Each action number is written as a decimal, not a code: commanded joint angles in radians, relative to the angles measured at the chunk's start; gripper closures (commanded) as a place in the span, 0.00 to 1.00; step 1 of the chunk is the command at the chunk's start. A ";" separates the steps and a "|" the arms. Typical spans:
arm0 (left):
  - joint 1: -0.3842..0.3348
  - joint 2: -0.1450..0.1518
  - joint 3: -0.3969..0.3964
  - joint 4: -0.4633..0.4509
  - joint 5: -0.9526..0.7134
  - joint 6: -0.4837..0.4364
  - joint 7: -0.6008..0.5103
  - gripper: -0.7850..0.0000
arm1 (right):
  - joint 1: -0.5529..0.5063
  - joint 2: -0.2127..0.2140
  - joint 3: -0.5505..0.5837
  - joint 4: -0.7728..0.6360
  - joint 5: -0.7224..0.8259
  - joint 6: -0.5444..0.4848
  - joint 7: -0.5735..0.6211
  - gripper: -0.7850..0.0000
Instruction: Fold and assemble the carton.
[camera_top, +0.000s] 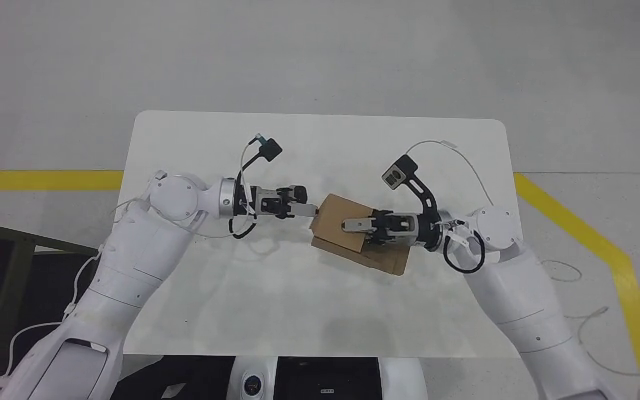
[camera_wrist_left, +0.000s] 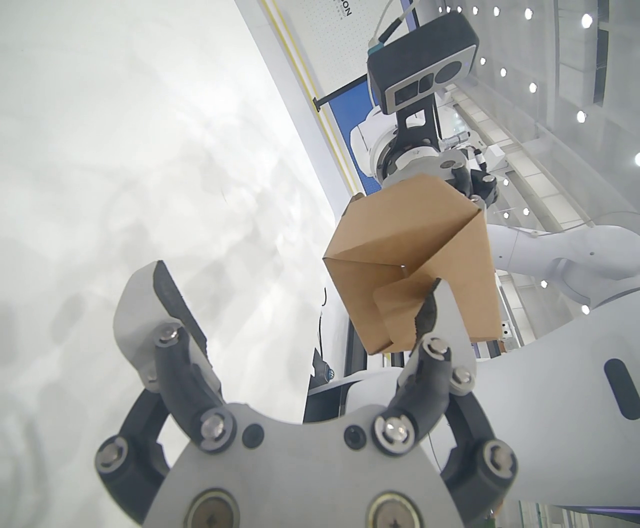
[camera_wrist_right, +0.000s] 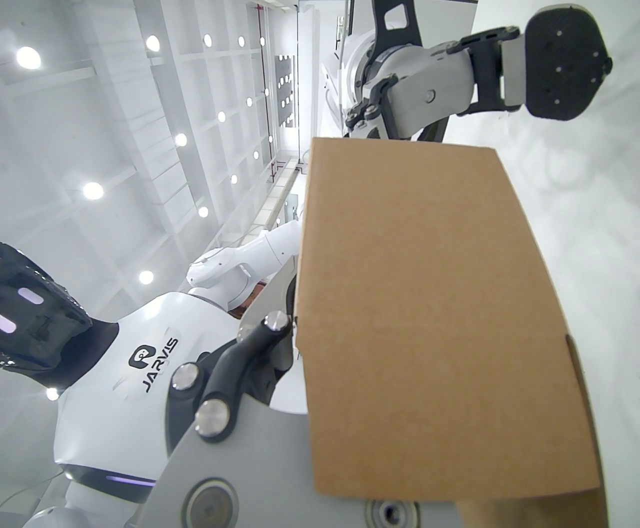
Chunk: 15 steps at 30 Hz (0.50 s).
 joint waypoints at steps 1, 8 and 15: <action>-0.001 0.000 0.001 0.002 0.000 -0.002 0.000 0.00 | 0.001 0.000 0.000 0.001 0.002 -0.001 0.001 1.00; -0.001 -0.001 0.007 -0.004 -0.002 -0.001 -0.001 0.00 | -0.005 -0.004 0.004 0.008 0.062 -0.011 0.004 1.00; 0.003 -0.004 0.017 -0.020 -0.008 -0.001 -0.006 0.00 | -0.001 -0.006 0.007 0.027 0.079 -0.017 0.014 1.00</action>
